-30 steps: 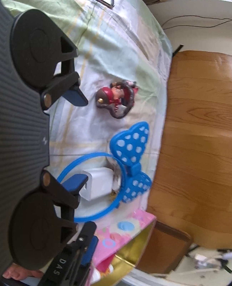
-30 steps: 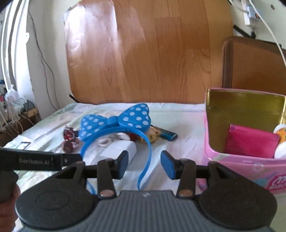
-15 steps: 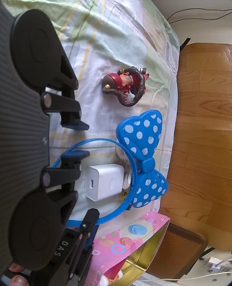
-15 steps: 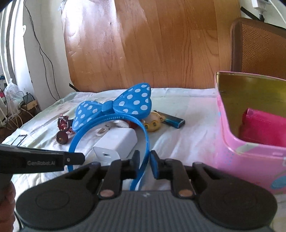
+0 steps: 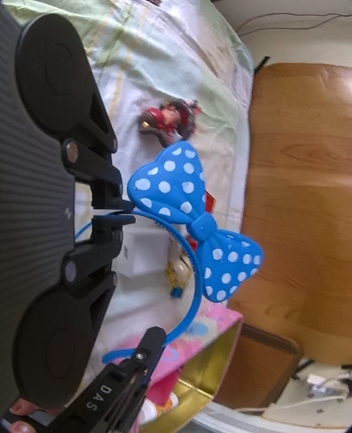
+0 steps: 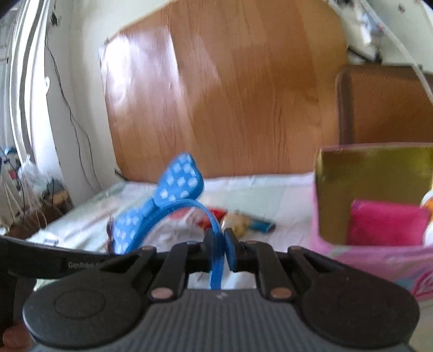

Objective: Organize rigid objects
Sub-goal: 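Lift the headband and carry it toward the pink tin, then lower the headband into the tin and open the right gripper, then grasp the white charger with the left gripper, then place the white charger into the pink tin and open the left gripper, then grasp the red-and-white figurine with the right gripper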

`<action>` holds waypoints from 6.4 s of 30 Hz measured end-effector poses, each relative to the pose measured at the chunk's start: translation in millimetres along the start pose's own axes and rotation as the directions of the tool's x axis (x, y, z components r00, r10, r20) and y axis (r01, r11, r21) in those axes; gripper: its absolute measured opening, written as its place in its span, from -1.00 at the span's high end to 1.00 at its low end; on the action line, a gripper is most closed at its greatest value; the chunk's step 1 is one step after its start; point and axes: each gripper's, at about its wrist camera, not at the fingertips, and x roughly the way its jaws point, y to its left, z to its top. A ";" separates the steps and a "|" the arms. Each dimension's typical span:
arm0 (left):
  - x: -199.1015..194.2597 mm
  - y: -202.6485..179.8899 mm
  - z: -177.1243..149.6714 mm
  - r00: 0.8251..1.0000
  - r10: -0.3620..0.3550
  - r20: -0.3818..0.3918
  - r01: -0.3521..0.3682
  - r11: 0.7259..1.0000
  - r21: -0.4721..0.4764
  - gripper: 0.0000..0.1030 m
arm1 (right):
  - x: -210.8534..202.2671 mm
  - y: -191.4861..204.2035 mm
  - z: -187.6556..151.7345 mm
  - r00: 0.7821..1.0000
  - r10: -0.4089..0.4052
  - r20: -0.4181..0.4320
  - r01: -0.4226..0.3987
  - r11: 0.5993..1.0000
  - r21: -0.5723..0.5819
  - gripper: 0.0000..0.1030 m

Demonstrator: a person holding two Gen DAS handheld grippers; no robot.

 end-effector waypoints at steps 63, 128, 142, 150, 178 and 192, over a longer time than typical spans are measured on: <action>24.4 -181.6 70.9 0.974 -0.149 0.170 0.076 0.924 0.375 0.76 | -84.5 -136.5 20.0 0.846 -0.452 0.282 0.379 0.883 0.277 0.41; 67.6 -183.4 67.1 0.849 -0.472 -0.236 0.518 0.832 0.201 0.33 | -33.3 -99.5 31.1 0.974 -0.222 -0.056 0.216 0.972 -0.094 0.18; 44.8 -199.5 74.4 0.904 -0.421 -0.075 0.424 0.861 0.281 0.26 | -36.7 -122.7 26.4 0.931 -0.365 0.017 0.365 0.931 -0.019 0.16; 4.0 -131.7 81.3 0.899 -0.434 0.055 0.417 0.889 0.191 0.26 | -58.6 -86.1 42.5 0.948 -0.294 0.124 0.294 0.956 0.019 0.15; 24.3 158.3 40.6 0.995 -0.063 0.076 0.078 0.972 -0.224 0.12 | 113.0 142.8 2.3 0.936 0.171 -0.307 -0.240 0.949 -0.204 -0.12; 16.9 156.8 35.8 0.987 -0.117 0.111 0.140 0.964 -0.226 0.02 | 67.7 156.5 -20.7 0.990 0.024 -0.141 -0.104 0.802 -0.589 0.76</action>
